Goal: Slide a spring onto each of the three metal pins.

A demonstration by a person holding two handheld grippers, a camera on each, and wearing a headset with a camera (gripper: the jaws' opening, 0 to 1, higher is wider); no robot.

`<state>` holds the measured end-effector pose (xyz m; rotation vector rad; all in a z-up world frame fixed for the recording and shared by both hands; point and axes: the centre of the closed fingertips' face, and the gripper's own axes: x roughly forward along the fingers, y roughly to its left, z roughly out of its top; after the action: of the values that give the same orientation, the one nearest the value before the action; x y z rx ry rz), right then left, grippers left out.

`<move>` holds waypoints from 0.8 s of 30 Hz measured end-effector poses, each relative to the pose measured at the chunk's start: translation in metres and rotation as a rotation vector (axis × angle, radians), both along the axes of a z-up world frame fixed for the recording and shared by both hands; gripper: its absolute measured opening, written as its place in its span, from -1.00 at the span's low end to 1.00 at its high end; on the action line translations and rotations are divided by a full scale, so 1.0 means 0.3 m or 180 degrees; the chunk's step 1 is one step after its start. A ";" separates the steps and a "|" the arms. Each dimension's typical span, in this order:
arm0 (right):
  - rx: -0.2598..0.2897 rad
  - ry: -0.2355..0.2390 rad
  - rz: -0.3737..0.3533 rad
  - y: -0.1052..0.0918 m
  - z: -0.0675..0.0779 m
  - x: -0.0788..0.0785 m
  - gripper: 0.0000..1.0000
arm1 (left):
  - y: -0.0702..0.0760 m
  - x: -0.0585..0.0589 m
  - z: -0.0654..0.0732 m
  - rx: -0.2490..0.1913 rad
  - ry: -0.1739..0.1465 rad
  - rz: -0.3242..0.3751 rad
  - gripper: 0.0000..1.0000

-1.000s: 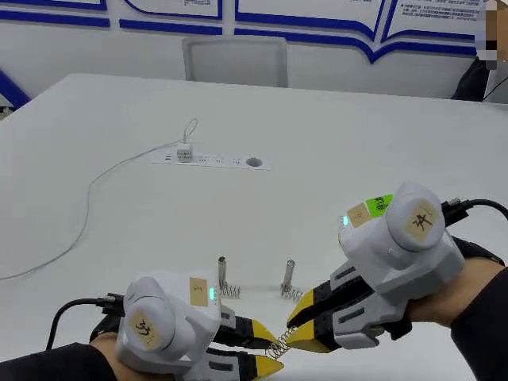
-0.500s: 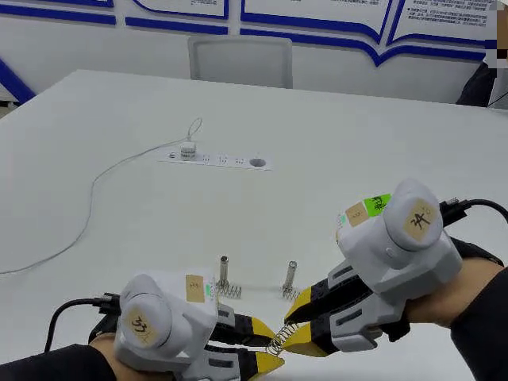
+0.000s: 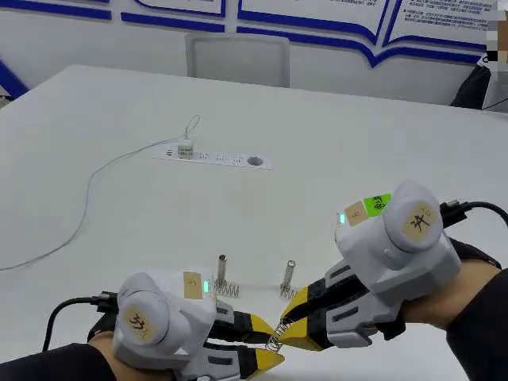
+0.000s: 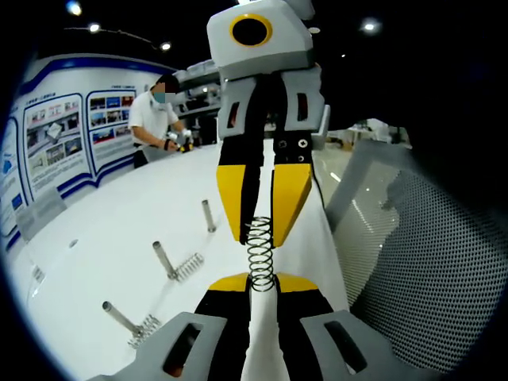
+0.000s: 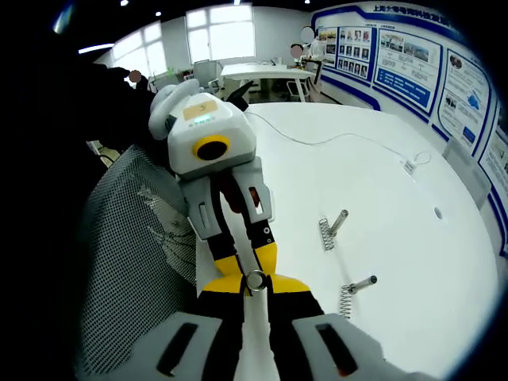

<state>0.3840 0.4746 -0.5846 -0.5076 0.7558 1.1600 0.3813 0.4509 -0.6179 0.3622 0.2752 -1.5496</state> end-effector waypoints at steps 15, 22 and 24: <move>-0.0077 -0.0012 -0.0305 -0.148 0.021 0.038 -0.77 | 0.062 0.058 -0.009 0.0051 0.0050 0.0283 -0.37; -0.0142 -0.0077 -0.0503 -0.252 0.048 0.063 -0.77 | 0.120 0.093 0.003 0.0034 0.0078 0.0525 -0.20; -0.0151 -0.0109 -0.0588 -0.288 0.061 0.074 -0.77 | 0.144 0.101 -0.002 0.0055 0.0074 0.0589 -0.17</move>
<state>0.4063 0.3882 -0.5663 -0.4855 0.7853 0.9616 0.4116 0.4942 -0.6185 0.3233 0.3312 -1.3710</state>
